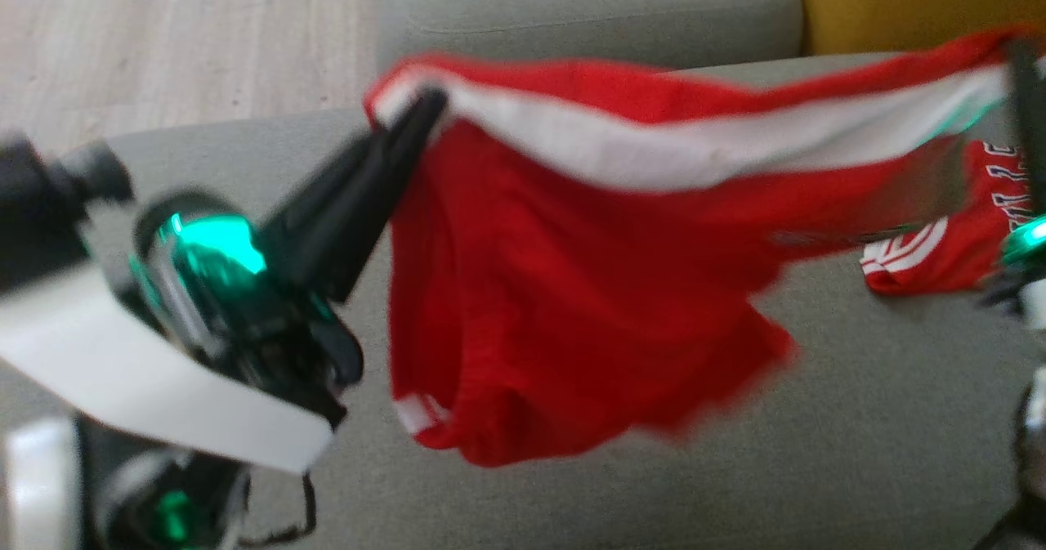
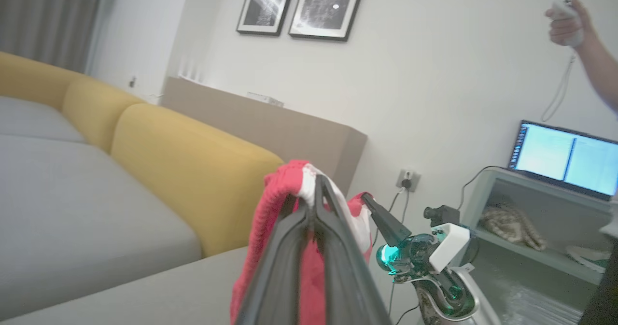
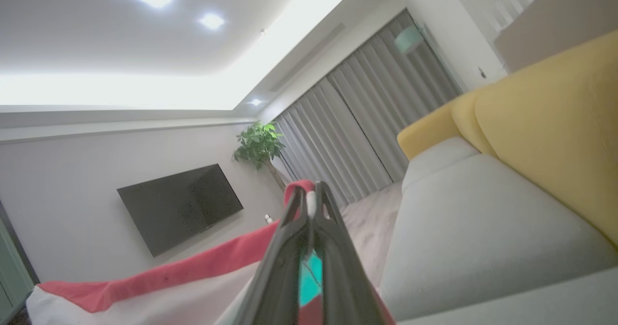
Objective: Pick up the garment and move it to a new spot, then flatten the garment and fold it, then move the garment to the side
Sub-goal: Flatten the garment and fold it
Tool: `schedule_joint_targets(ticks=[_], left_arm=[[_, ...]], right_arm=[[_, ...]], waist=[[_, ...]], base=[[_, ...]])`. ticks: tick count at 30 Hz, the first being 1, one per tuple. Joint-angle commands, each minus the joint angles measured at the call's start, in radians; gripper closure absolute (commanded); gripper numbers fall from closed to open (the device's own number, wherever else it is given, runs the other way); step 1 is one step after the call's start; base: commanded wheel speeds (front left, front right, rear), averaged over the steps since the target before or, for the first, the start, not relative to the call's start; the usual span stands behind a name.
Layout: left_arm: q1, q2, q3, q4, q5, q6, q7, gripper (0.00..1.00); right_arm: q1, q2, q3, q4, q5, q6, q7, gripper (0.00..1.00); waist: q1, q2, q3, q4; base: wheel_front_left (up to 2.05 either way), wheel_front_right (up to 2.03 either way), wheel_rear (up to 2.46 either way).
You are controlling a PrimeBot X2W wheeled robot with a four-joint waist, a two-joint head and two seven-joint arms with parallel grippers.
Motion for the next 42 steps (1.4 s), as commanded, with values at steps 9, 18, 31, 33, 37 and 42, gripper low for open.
schedule_joint_targets(ticks=[9, 18, 31, 33, 37, 42], left_arm=[[-0.347, 0.010, 0.041, 0.028, -0.073, 0.128, 0.170, 1.00], [-0.649, 0.076, 0.051, 0.521, 0.167, 0.078, 0.033, 1.00], [-0.856, -0.042, -0.023, 1.208, 0.255, -0.083, -0.514, 1.00], [-0.798, -0.044, -0.053, 1.262, 0.247, -0.104, -0.550, 1.00], [-0.645, -0.040, -0.131, 1.287, 0.216, -0.126, -0.578, 1.00], [-0.434, 0.021, -0.235, 1.141, 0.135, -0.129, -0.580, 1.00]], right_arm=[[-0.333, 0.022, -0.074, -0.067, -0.045, -0.001, 0.213, 1.00], [-0.732, 0.022, -0.030, 0.303, -0.304, -0.001, 0.116, 1.00], [-0.915, 0.022, 0.105, 0.893, -0.294, -0.001, -0.283, 1.00], [-0.825, 0.022, 0.140, 0.920, -0.262, -0.001, -0.315, 1.00], [-0.604, 0.022, 0.208, 0.901, -0.239, -0.001, -0.347, 1.00], [-0.351, -0.039, 0.258, 0.762, -0.224, -0.001, -0.353, 1.00]], waist=[[0.0000, 0.0000, 0.151, -0.049], [0.0000, 0.0000, 0.324, -0.031], [0.0000, 0.0000, 0.381, -0.028], [0.0000, 0.0000, 0.363, -0.032], [0.0000, 0.0000, 0.325, -0.039], [0.0000, 0.0000, 0.294, -0.031]], base=[[0.00, 0.00, 0.00], [0.00, 0.00, 0.00], [0.00, 0.00, 0.00], [0.00, 0.00, 0.00], [0.00, 0.00, 0.00], [0.00, 0.00, 0.00]])
